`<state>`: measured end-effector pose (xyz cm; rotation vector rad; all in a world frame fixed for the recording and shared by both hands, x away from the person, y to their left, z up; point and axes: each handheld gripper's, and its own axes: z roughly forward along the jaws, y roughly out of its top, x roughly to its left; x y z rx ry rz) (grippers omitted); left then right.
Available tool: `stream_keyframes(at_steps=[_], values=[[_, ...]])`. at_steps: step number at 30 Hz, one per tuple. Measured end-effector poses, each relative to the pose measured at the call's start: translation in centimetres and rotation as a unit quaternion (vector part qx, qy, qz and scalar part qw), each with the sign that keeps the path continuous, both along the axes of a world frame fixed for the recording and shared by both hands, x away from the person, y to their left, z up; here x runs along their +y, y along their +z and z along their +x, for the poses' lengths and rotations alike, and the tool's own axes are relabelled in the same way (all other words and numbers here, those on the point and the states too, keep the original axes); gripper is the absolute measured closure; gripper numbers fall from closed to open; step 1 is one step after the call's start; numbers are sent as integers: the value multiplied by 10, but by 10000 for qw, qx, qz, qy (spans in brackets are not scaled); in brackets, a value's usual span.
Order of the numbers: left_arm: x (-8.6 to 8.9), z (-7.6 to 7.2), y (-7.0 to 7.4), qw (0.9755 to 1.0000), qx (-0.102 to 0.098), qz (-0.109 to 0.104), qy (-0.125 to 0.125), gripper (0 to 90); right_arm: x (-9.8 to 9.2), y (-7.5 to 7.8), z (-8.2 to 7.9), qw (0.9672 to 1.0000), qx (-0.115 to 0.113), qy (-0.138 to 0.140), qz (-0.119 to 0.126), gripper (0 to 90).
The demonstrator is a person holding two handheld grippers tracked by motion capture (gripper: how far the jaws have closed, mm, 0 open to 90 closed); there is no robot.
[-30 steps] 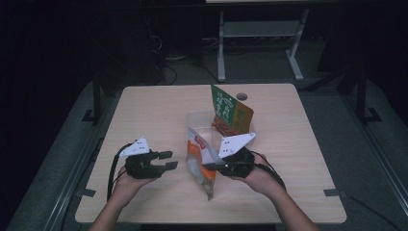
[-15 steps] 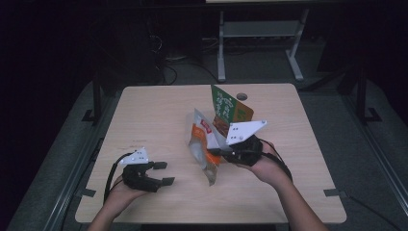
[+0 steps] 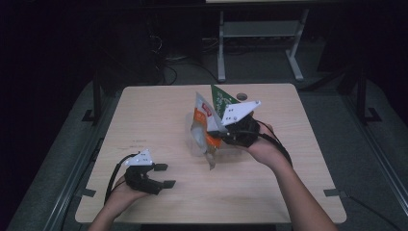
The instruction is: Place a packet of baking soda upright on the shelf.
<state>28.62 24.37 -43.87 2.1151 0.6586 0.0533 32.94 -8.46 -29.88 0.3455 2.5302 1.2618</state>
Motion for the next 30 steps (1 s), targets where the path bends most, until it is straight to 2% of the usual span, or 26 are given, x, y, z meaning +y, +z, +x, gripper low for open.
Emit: stream_keyframes(at_steps=[6, 9, 15, 22, 30], values=[[-2, 0, -1, 10000, -7, -7, -27, 248, 8, 7, 20, 9995, -160, -44, -268, 900], [-3, 0, -2, 10000, 9, -22, -19, 249, 14, 9, 26, 9992, -140, -127, -358, 900], [-3, -1, -1, 10000, 4, -18, -34, 248, 26, 10, 41, 9967, -248, -108, -768, 900], [-2, 0, -1, 10000, 13, -20, -36, 248, 34, 7, 49, 9953, -210, -290, -897, 900], [-2, 0, -1, 10000, 34, -29, -46, 248, 43, 7, 59, 9919, -328, -276, -1193, 900]])
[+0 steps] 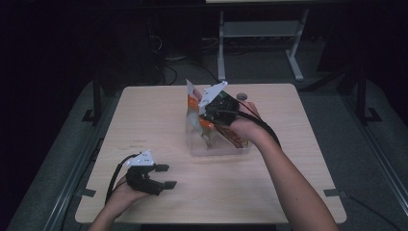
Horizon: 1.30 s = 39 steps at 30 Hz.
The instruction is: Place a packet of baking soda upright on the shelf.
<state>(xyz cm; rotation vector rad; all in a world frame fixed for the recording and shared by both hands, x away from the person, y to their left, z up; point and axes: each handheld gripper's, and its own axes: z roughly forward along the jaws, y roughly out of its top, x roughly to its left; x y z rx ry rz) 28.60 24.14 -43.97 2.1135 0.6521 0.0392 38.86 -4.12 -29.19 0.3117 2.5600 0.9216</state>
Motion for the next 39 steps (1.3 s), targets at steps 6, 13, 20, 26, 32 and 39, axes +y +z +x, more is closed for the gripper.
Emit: stream_keyframes(at_steps=[6, 13, 20, 26, 32, 39], values=[[0, 0, 0, 10000, -2, 6, -9, 248, 3, -3, 4, 9999, 3, -46, -98, 900], [-1, 0, 0, 10000, 8, 52, -56, 249, 4, -17, 5, 9998, 95, -94, -122, 900], [-3, 0, -2, 9999, 32, 74, -98, 248, 4, -35, 8, 9997, 188, -99, -154, 900], [-5, -1, -3, 9998, 33, 125, -158, 248, 3, -43, 9, 9994, 309, -124, 29, 899], [-6, 0, -4, 9998, 56, 120, -177, 249, 2, -42, 9, 9990, 408, -198, 67, 892], [-7, -1, -4, 9997, 69, 137, -203, 248, -4, -40, 7, 9986, 380, -223, 287, 752]])
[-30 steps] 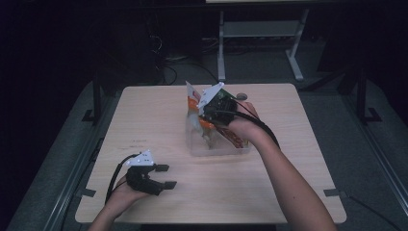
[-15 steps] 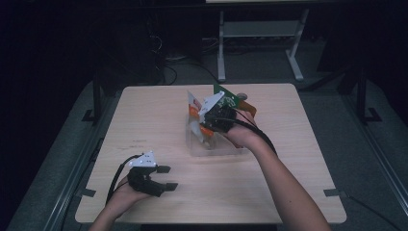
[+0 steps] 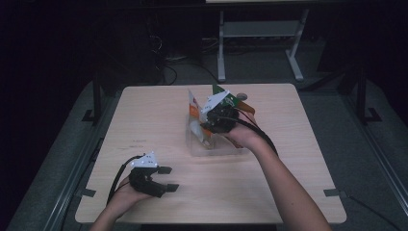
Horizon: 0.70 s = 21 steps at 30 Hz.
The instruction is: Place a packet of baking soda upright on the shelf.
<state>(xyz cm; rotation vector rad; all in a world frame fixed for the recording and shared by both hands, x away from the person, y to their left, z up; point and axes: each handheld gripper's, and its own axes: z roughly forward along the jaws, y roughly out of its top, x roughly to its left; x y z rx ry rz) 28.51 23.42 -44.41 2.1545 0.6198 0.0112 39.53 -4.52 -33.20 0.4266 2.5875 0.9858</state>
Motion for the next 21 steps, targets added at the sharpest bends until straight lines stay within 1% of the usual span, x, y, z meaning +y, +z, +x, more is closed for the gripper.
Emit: stream_keyframes(at_steps=[2, 3, 5, 6, 11, 13, 14, 15, 17, 18, 19, 21], values=[[0, -1, 0, 10000, 39, -9, 3, 248, -2, 0, -3, 10000, 49, -51, 62, 703], [-1, -1, 0, 10000, 7, -8, -6, 248, -4, 0, -4, 10000, 14, -42, 73, 672], [0, 0, 0, 10000, 6, 42, -27, 248, -8, 1, -7, 9998, -3, -120, 147, 632], [-1, 0, -1, 10000, 11, 55, -35, 248, -10, 1, -9, 9997, 22, -138, 203, 618], [-1, 0, -1, 10000, 0, 11, -23, 249, -19, 3, -19, 9988, 47, -237, 415, 532], [-1, 0, -1, 10000, 17, 35, -29, 248, -21, 4, -21, 9986, 39, -263, 447, 517], [-2, 1, -2, 10000, 17, 30, -28, 248, -23, 3, -22, 9983, 41, -285, 508, 515], [-2, 1, -2, 10000, 17, 32, -25, 248, -25, 3, -22, 9983, 16, -252, 519, 508], [-2, 1, -2, 10000, 23, 38, -27, 248, -28, 3, -25, 9975, 116, -327, 618, 495], [-2, 1, -2, 10000, 22, 26, -26, 248, -30, 3, -26, 9975, 144, -337, 604, 488], [-2, 1, -2, 10000, 32, 30, -29, 248, -31, 3, -27, 9976, 128, -348, 586, 485], [-2, 1, -2, 10000, 24, 28, -25, 248, -34, 3, -30, 9971, 126, -378, 655, 476]])
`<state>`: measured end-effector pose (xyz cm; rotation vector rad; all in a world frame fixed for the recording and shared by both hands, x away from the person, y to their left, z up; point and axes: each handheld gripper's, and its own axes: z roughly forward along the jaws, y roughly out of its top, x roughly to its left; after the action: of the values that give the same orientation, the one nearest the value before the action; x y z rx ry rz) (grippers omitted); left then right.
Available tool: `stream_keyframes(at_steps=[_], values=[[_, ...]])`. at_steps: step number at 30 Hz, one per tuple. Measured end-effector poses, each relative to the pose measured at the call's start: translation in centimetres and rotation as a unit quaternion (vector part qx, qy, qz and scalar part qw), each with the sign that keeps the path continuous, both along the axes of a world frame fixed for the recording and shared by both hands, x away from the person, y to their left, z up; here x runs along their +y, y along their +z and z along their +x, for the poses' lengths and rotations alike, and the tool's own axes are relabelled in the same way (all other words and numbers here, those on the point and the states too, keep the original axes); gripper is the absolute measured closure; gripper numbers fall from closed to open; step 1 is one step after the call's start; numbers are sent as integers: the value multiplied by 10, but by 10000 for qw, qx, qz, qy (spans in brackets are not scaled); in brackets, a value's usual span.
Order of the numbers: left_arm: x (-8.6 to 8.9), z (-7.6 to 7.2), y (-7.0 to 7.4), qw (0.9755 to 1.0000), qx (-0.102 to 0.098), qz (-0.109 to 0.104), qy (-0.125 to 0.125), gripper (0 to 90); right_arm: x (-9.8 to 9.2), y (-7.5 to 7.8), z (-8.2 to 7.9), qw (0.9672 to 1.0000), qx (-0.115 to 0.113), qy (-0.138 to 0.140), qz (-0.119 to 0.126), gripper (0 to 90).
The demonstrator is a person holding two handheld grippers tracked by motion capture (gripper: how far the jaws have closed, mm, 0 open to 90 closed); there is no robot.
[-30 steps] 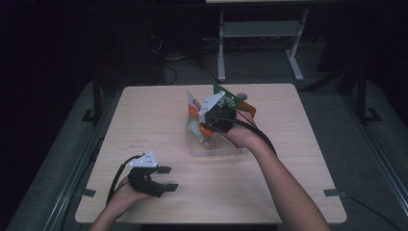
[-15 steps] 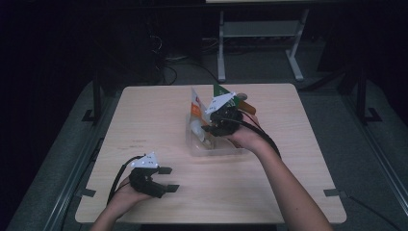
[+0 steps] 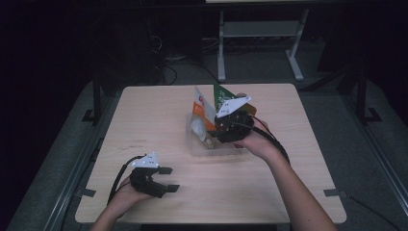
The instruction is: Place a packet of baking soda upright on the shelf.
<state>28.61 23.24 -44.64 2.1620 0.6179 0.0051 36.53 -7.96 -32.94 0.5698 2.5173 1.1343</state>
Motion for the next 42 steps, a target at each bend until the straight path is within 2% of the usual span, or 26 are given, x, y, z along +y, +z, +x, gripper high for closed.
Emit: stream_keyframes(at_steps=[10, 14, 22, 27, 29, 35, 42], values=[[-2, -1, -1, 10000, 58, 5, -45, 248, -15, -12, -13, 10000, 64, -53, 49, 468], [-2, -1, -2, 9999, 37, 79, -118, 248, -21, -18, -18, 9998, 114, -82, 129, 468], [-5, -2, -3, 9998, 22, 80, -173, 249, -37, -32, -32, 9997, 168, -111, 162, 457], [-6, -4, -3, 9998, -23, 77, -199, 248, -47, -40, -41, 9992, 270, -158, 248, 454], [-7, -4, -3, 9997, -46, 87, -205, 249, -51, -45, -46, 9985, 385, -200, 339, 454], [-9, -6, -2, 9993, -152, 208, -284, 248, -62, -58, -59, 9982, 444, -180, 369, 443], [-10, -8, -3, 9984, -184, 361, -400, 248, -73, -76, -73, 9981, 524, -153, 295, 423]])
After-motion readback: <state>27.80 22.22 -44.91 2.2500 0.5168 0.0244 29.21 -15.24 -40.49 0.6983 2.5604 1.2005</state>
